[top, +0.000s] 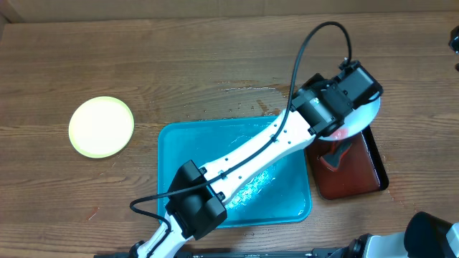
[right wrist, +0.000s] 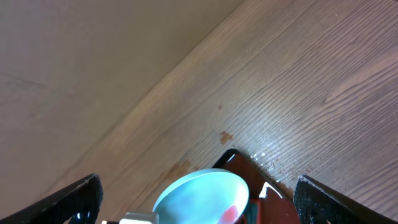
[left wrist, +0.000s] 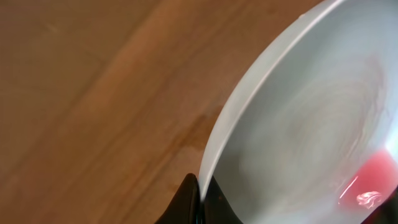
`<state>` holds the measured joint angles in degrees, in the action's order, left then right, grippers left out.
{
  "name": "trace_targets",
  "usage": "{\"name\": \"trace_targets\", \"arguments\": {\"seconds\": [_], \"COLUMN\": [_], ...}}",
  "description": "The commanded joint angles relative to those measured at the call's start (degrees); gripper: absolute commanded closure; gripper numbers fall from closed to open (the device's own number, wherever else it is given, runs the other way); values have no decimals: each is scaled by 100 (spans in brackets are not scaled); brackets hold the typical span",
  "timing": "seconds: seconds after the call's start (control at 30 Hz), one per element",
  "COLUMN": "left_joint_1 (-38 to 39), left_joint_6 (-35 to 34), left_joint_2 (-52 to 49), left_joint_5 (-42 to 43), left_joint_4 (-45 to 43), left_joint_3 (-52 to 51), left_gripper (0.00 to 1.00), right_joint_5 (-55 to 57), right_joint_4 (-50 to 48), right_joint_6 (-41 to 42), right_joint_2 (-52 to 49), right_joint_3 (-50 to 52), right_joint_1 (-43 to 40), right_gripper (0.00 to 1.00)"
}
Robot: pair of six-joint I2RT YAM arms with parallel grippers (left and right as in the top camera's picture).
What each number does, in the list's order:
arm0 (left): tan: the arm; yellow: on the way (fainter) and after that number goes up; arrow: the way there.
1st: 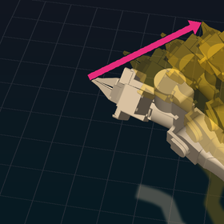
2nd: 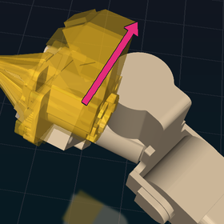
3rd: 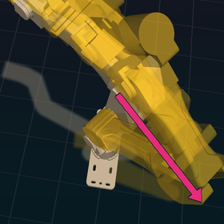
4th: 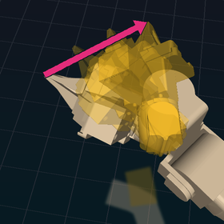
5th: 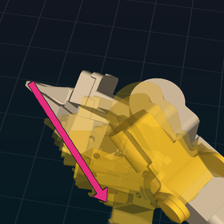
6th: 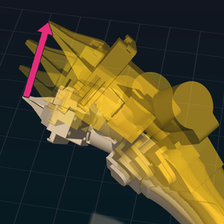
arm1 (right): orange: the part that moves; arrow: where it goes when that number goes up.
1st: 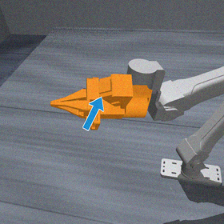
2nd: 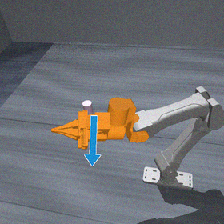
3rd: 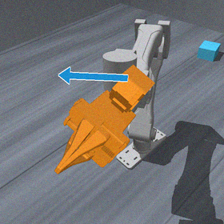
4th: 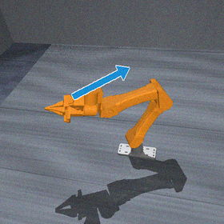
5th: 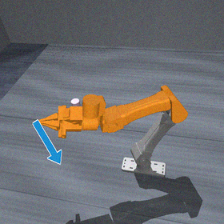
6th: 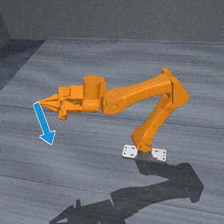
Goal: Clean dirty plates on tray and stack at the side
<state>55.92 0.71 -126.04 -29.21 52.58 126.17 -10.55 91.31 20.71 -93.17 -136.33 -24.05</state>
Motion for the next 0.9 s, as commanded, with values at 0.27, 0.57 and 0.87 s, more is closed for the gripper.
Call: {"name": "trace_targets", "arguments": {"seconds": [0.27, 0.57, 0.87], "left_joint_1": [522, 914, 1082], "left_joint_6": [1058, 1923, 2420], "left_joint_2": [-24, -24, -26], "left_joint_5": [-1390, -2015, -2745], "left_joint_4": [-468, -772, -831], "left_joint_3": [195, 179, 179], "left_gripper": [96, 96, 96], "right_joint_5": [-1209, -1528, -1657], "right_joint_4": [-251, -295, -273], "right_joint_6": [94, 96, 181], "right_joint_2": [103, 101, 101], "right_joint_3": [-140, -138, -138], "right_joint_1": [-704, -887, -887], "right_gripper": [0, 0, 0]}}
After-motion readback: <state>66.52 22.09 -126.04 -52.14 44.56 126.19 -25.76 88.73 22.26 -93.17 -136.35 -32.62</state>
